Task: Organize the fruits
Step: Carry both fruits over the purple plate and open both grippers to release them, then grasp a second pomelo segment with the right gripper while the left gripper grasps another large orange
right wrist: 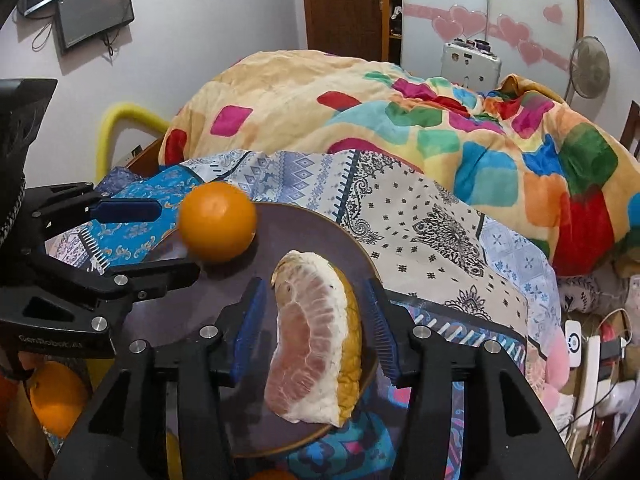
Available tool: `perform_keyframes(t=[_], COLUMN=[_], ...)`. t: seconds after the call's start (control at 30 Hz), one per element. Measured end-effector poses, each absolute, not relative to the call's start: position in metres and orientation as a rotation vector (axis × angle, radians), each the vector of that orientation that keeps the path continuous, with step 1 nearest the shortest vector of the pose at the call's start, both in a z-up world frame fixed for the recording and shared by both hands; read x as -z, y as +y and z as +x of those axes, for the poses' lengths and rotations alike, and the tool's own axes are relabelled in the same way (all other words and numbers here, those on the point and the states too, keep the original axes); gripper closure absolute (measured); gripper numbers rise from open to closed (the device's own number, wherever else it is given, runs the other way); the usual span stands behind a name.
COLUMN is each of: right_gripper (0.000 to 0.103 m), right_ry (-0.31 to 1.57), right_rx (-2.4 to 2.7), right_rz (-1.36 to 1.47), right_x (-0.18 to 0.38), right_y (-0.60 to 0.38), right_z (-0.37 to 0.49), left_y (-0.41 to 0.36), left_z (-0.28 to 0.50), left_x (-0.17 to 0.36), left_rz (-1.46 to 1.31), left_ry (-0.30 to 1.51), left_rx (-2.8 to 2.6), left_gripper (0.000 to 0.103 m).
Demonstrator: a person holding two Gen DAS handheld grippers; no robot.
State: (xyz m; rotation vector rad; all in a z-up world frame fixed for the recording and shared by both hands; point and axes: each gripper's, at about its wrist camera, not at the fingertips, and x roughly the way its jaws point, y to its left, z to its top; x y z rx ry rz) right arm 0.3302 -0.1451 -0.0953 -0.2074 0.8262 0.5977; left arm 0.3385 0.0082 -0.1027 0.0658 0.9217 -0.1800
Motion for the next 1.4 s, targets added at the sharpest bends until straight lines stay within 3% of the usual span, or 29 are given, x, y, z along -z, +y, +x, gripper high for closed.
perform_keyframes(t=[0.43, 0.73, 1.4], right_gripper=[0.056, 0.056, 0.056], right_ry=[0.716, 0.667, 0.800], right_rx=[-0.559, -0.571, -0.481], right_rz=[-0.198, -0.169, -0.104], right_x=[0.054, 0.029, 0.110], right_y=[-0.164, -0.183, -0.238], right_z=[0.286, 0.233, 0.184], left_y=[0.026, 0.040, 0.043], left_z=[0.286, 0.219, 0.150], left_x=[0.071, 0.039, 0.095], left_rz=[-0.007, -0.053, -0.100], left_ry=[0.832, 0.762, 0.849], left_rx=[0.107, 0.031, -0.057], left_gripper=[0.031, 0.019, 0.019])
